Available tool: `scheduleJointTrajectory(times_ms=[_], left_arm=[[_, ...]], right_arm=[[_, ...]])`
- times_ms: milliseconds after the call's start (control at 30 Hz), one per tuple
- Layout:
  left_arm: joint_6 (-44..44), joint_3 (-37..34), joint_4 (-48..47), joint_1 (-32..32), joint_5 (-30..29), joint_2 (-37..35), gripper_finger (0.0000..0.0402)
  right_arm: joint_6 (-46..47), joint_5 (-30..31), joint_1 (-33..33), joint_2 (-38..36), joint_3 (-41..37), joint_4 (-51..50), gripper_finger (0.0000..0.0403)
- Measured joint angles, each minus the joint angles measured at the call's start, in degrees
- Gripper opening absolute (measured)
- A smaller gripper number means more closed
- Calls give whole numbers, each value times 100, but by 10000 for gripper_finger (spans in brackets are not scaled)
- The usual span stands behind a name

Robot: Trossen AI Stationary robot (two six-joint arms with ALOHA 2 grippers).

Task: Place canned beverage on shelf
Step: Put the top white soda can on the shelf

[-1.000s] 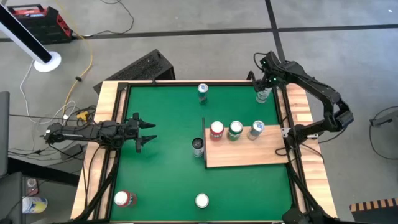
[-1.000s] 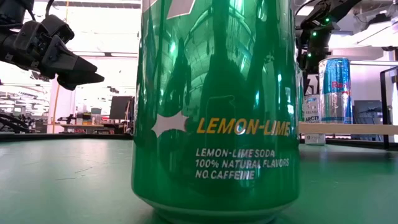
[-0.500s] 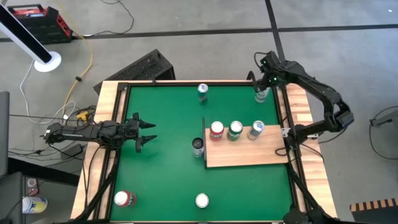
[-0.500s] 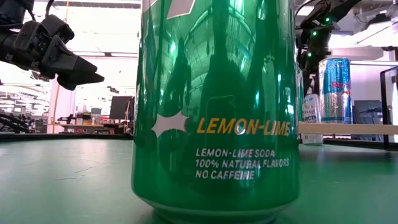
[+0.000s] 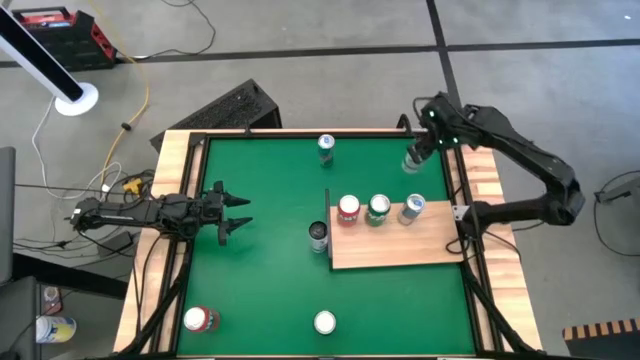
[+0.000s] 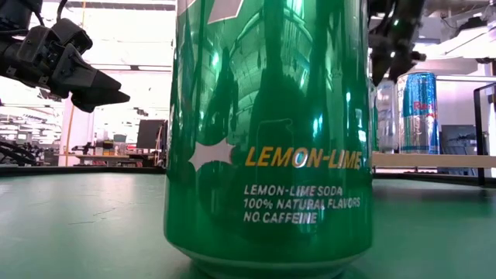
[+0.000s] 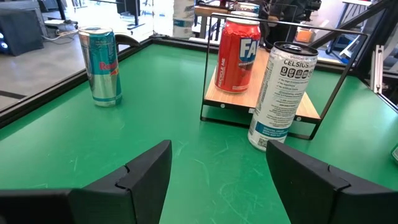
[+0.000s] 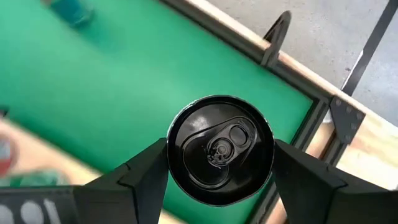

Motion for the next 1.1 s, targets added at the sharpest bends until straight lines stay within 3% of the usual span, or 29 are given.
scheduleJointTrajectory(times_ms=[433,633,800,1100], left_arm=[[1,0,0,0,0,2,245],[0,0,0,2,0,0,245],[1,0,0,1,0,0,245],[1,0,0,1,0,0,245]], right_arm=[[1462,451,1891,-798,82,-2067,271],[2065,433,2560,-1221,65,-2146,271],[2641,388,3070,-1684,-410,-2164,271],[2769,271,3277,-2102,-991,-2152,271]])
